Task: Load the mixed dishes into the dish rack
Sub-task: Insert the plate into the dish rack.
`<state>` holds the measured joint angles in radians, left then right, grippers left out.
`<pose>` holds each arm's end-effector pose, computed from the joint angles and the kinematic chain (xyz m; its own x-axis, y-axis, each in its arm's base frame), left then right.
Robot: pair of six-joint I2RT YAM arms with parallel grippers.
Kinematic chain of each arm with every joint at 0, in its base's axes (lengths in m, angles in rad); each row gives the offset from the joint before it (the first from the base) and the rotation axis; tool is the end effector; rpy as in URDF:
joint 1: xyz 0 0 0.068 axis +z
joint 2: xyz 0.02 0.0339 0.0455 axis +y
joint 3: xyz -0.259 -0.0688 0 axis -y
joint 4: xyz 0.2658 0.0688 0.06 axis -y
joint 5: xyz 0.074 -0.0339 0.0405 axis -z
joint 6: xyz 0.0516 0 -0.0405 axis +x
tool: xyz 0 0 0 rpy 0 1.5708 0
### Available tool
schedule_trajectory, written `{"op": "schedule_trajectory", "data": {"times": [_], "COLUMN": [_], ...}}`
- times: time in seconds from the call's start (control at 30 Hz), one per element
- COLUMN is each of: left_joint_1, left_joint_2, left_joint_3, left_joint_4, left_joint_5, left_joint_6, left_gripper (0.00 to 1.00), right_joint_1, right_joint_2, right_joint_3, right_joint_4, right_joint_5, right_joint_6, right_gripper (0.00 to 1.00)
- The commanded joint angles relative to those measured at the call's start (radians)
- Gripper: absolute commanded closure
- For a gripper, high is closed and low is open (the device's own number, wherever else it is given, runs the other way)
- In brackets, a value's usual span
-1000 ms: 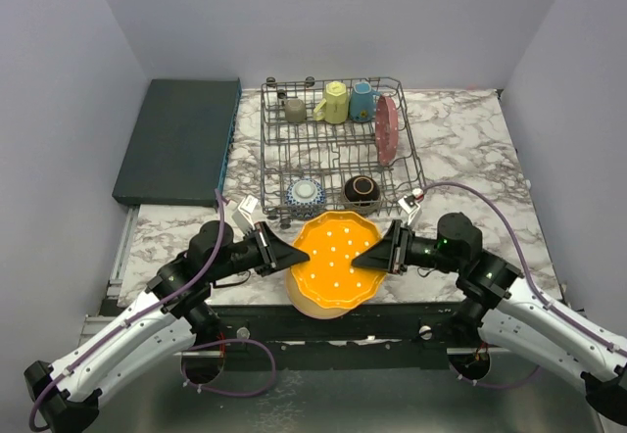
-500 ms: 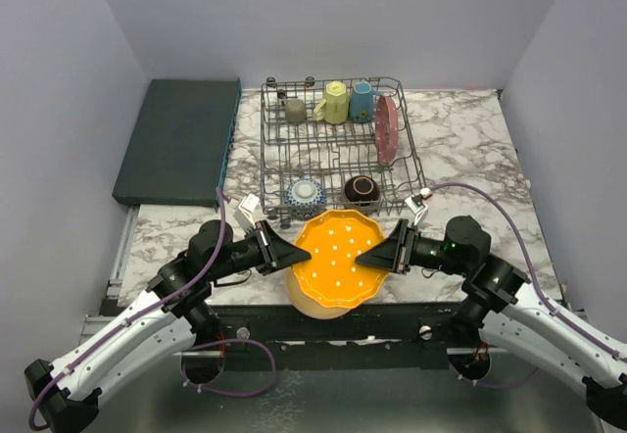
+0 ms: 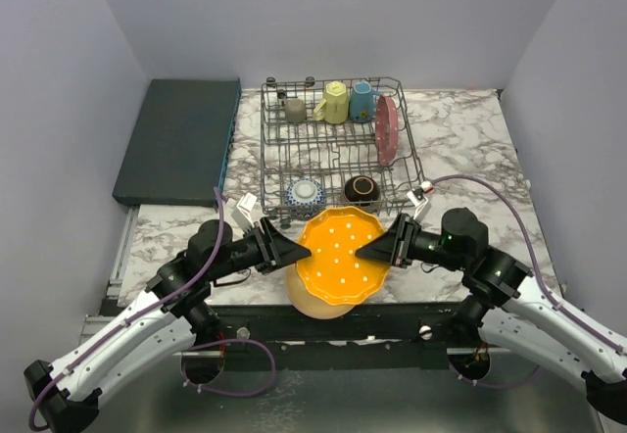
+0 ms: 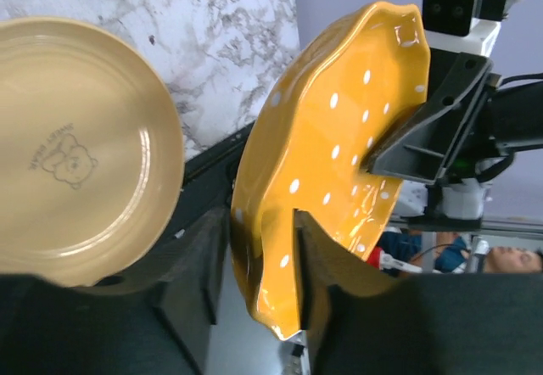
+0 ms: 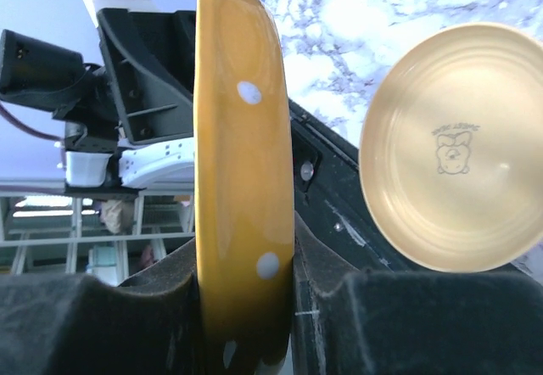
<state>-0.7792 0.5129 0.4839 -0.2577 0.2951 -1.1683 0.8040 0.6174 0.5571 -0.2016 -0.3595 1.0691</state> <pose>0.1176 -0.1372 0.2580 -0.8800 -0.3681 -0.3001 0.1560 0.3727 -0.9147 0.1228 0.1537 0.2756 -0.8841 0.2652 -0.3847 -0.2801 0.3581 0.8907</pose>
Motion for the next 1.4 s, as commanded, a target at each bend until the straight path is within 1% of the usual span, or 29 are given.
{"op": "schedule_trajectory", "data": {"times": [0.0, 0.13, 0.27, 0.6, 0.7, 0.87, 1.1, 1.23, 1.27, 1.37], "left_joint_1": [0.006, 0.006, 0.006, 0.006, 0.006, 0.006, 0.006, 0.006, 0.006, 0.006], "left_joint_2": [0.026, 0.077, 0.122, 0.181, 0.191, 0.215, 0.238, 0.252, 0.257, 0.267], "left_joint_3": [0.05, 0.102, 0.162, 0.261, 0.285, 0.317, 0.359, 0.377, 0.383, 0.396], "left_joint_4": [-0.024, -0.091, -0.158, -0.258, -0.294, -0.329, -0.364, -0.371, -0.371, -0.371], "left_joint_5": [-0.047, -0.08, -0.111, -0.171, -0.208, -0.239, -0.281, -0.287, -0.287, -0.287], "left_joint_6": [0.033, 0.097, 0.163, 0.267, 0.291, 0.32, 0.378, 0.414, 0.425, 0.448], "left_gripper": [0.48, 0.35, 0.24, 0.1, 0.01, 0.01, 0.01, 0.01, 0.01, 0.01], "right_joint_1": [0.001, 0.001, 0.001, 0.001, 0.001, 0.0, -0.004, -0.016, -0.02, -0.034], "right_joint_2": [0.005, 0.033, 0.06, 0.147, 0.184, 0.248, 0.358, 0.421, 0.434, 0.479], "right_joint_3": [0.112, 0.159, 0.196, 0.319, 0.355, 0.434, 0.599, 0.672, 0.686, 0.74], "right_joint_4": [-0.002, -0.048, -0.069, -0.152, -0.177, -0.22, -0.323, -0.352, -0.355, -0.373], "right_joint_5": [0.075, 0.105, 0.129, 0.198, 0.218, 0.25, 0.338, 0.355, 0.384, 0.409], "right_joint_6": [-0.056, -0.093, -0.118, -0.202, -0.227, -0.281, -0.385, -0.428, -0.442, -0.478], "right_gripper": [1.0, 1.0, 1.0, 1.0, 1.0, 1.0, 1.0, 1.0, 1.0, 1.0]}}
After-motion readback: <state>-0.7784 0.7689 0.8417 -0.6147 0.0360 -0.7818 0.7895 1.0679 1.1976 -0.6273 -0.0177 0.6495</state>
